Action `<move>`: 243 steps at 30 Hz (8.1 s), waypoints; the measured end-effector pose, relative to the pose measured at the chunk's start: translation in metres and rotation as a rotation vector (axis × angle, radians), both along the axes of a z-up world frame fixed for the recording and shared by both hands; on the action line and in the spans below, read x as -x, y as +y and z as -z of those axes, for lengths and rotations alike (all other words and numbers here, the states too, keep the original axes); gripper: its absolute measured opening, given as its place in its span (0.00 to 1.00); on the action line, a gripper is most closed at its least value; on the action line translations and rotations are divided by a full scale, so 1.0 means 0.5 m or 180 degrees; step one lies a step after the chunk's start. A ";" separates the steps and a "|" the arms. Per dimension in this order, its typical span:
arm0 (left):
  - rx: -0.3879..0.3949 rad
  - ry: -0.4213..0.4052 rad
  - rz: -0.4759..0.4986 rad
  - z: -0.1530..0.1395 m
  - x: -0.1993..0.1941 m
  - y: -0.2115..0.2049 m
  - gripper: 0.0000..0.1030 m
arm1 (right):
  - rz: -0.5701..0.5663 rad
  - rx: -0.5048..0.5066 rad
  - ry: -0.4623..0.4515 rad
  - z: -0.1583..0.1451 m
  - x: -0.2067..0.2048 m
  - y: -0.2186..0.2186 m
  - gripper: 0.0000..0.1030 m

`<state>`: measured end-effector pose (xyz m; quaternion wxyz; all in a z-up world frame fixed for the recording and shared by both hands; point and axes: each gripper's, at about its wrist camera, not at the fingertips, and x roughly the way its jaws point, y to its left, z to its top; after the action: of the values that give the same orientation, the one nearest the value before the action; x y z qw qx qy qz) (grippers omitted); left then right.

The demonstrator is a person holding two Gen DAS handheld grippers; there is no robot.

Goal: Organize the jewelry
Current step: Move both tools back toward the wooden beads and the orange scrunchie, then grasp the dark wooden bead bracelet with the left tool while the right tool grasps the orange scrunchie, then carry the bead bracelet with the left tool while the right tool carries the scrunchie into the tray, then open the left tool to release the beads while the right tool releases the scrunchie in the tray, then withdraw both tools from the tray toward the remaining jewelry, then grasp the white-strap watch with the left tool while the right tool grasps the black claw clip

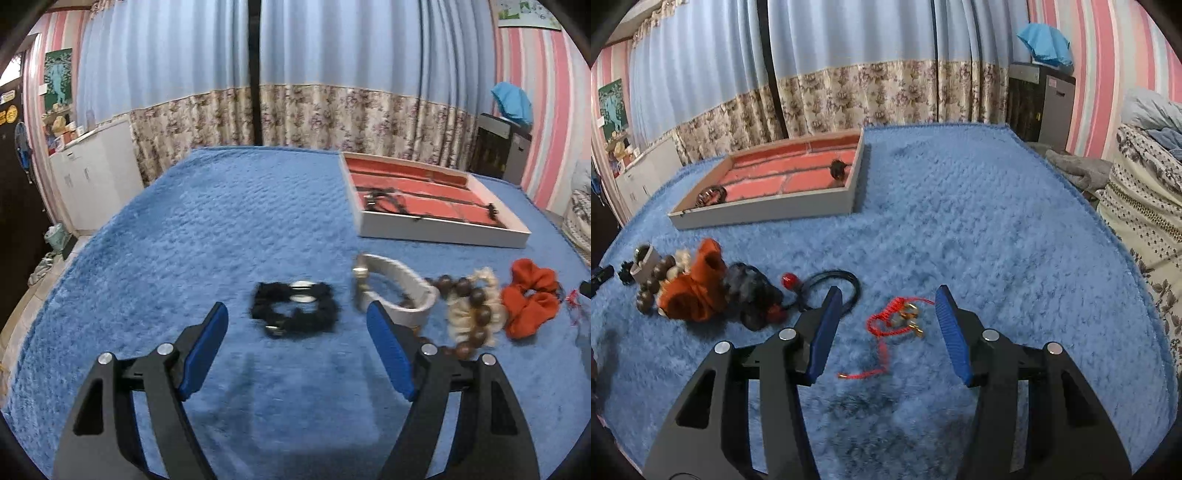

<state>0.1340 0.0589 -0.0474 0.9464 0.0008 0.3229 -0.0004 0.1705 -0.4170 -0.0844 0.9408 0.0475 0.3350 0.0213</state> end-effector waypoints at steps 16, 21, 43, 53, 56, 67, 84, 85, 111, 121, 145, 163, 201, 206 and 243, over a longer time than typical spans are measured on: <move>0.0203 0.0078 0.0474 0.005 0.015 -0.174 0.74 | -0.0615 -0.0242 -0.0175 -0.034 0.013 0.194 0.36; 0.0180 0.0071 0.0606 0.009 0.014 -0.206 0.74 | -0.0697 -0.0255 -0.0172 -0.033 0.003 0.222 0.33; -0.0108 0.0558 0.0851 0.080 -0.065 -0.246 0.47 | -0.0719 -0.0209 -0.0055 0.000 -0.038 0.242 0.33; 0.0122 0.0453 0.0876 0.066 -0.053 -0.225 0.18 | -0.0663 -0.0178 0.0073 0.026 -0.052 0.242 0.07; 0.0188 0.0426 0.0856 0.059 -0.048 -0.219 0.18 | -0.0668 -0.0169 0.0022 0.019 -0.044 0.242 0.05; 0.0340 0.0076 0.0769 -0.030 -0.014 -0.193 0.18 | -0.0573 0.0018 -0.0450 -0.065 0.000 0.250 0.05; 0.0519 -0.0271 0.0968 -0.130 -0.009 -0.218 0.18 | -0.0475 0.0019 -0.0809 -0.158 0.002 0.235 0.05; 0.0517 -0.0298 0.0949 -0.137 -0.015 -0.219 0.18 | -0.0459 0.0010 -0.0827 -0.162 0.000 0.232 0.05; 0.0473 -0.0678 0.0659 -0.172 -0.303 -0.277 0.18 | -0.0344 -0.0026 -0.1000 -0.212 -0.281 0.227 0.05; 0.0510 -0.0402 0.0593 -0.086 -0.383 -0.306 0.18 | -0.0264 -0.0062 -0.0628 -0.126 -0.384 0.254 0.05; 0.0326 0.0003 0.0469 -0.010 -0.462 -0.318 0.19 | -0.0180 0.0055 0.0210 -0.055 -0.484 0.289 0.09; 0.0338 -0.0016 0.0274 -0.009 -0.461 -0.288 0.56 | 0.0007 -0.0058 0.0162 -0.066 -0.465 0.237 0.51; -0.0130 -0.0295 0.0103 -0.148 -0.058 -0.263 0.66 | 0.0081 0.0094 -0.0622 -0.160 0.009 0.130 0.65; -0.0108 -0.0287 0.0076 -0.135 -0.040 -0.288 0.66 | 0.0124 0.0013 -0.0616 -0.149 0.019 0.082 0.65; 0.0332 -0.0084 0.0194 0.019 0.008 -0.036 0.70 | 0.0144 0.0064 -0.0334 -0.035 0.043 0.167 0.61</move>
<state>0.1297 0.0408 -0.0571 0.9489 -0.0387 0.3098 -0.0461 0.1488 -0.3336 -0.0669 0.9577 0.0443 0.2842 -0.0009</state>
